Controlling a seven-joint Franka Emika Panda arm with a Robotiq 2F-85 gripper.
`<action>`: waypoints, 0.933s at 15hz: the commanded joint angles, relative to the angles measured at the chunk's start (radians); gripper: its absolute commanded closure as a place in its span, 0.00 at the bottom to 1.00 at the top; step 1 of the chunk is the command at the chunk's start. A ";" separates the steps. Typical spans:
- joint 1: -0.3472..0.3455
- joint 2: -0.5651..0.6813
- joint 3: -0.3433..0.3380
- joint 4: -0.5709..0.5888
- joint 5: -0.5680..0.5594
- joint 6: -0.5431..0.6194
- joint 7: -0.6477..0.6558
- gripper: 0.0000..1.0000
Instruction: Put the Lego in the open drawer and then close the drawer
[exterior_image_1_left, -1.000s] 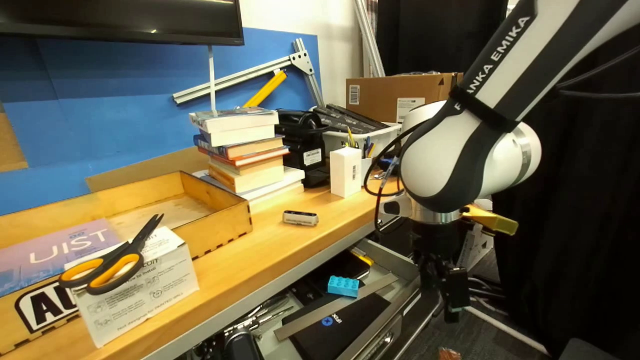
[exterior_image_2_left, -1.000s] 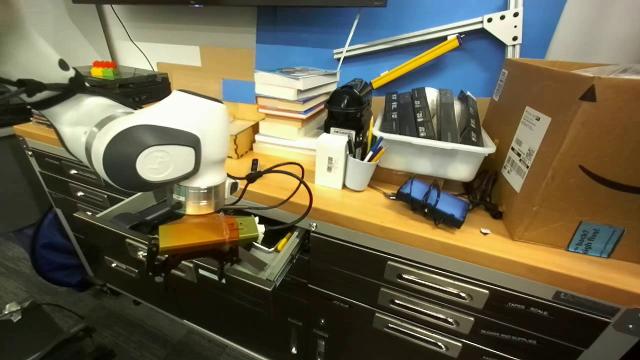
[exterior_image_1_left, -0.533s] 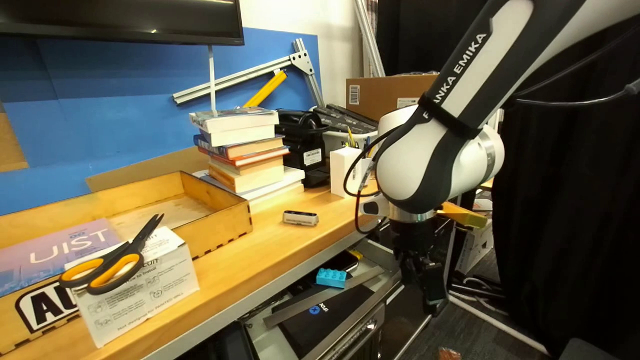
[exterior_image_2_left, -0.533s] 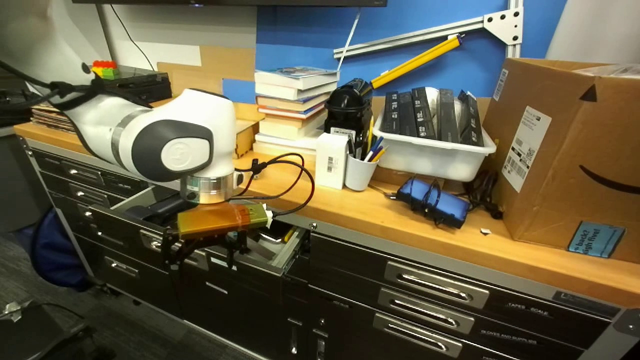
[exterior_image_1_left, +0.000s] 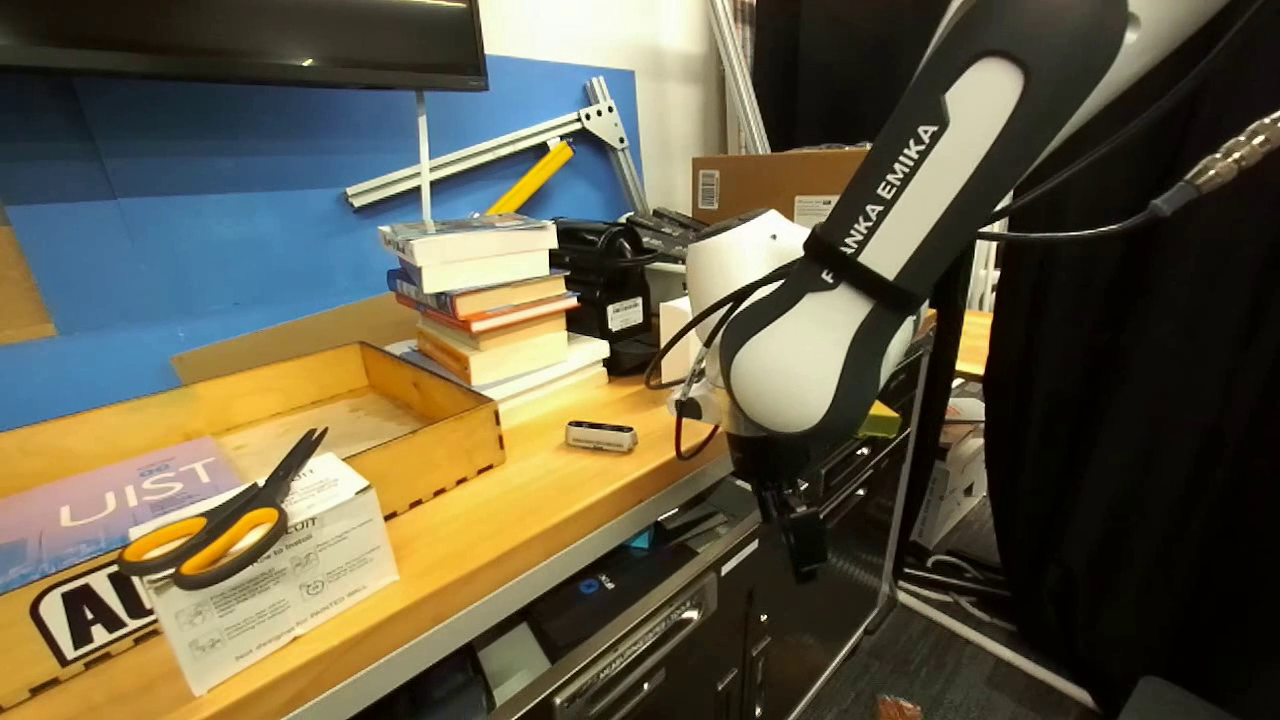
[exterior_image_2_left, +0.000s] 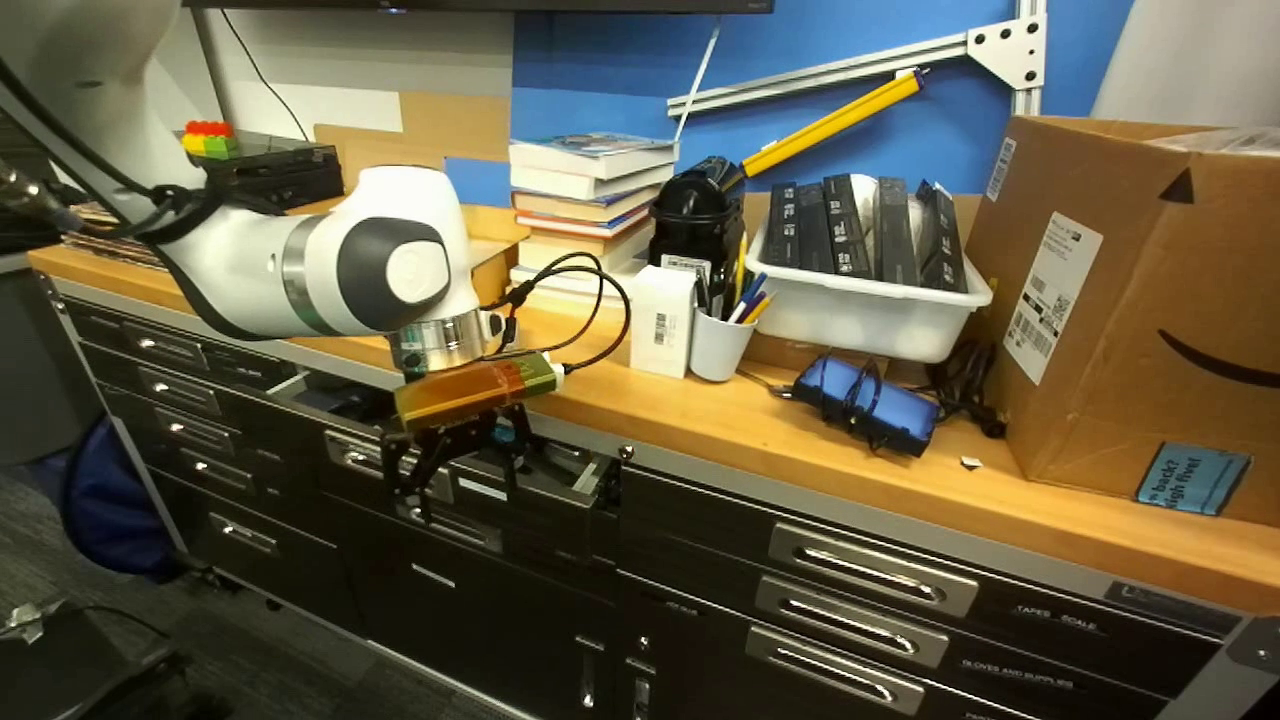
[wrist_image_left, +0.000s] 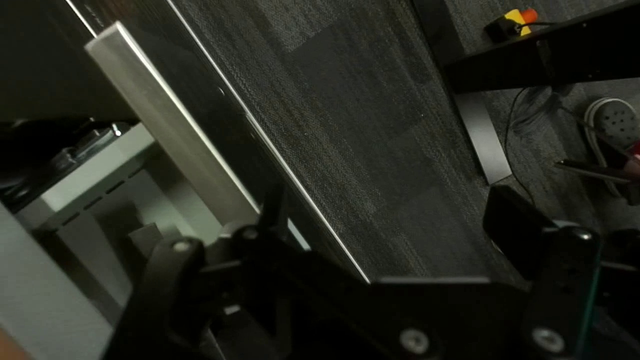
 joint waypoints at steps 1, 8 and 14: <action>-0.011 0.070 0.049 0.081 0.083 -0.070 -0.098 0.00; 0.000 0.128 0.071 0.180 0.144 -0.105 -0.119 0.00; 0.035 0.133 0.032 0.164 -0.057 0.112 0.165 0.00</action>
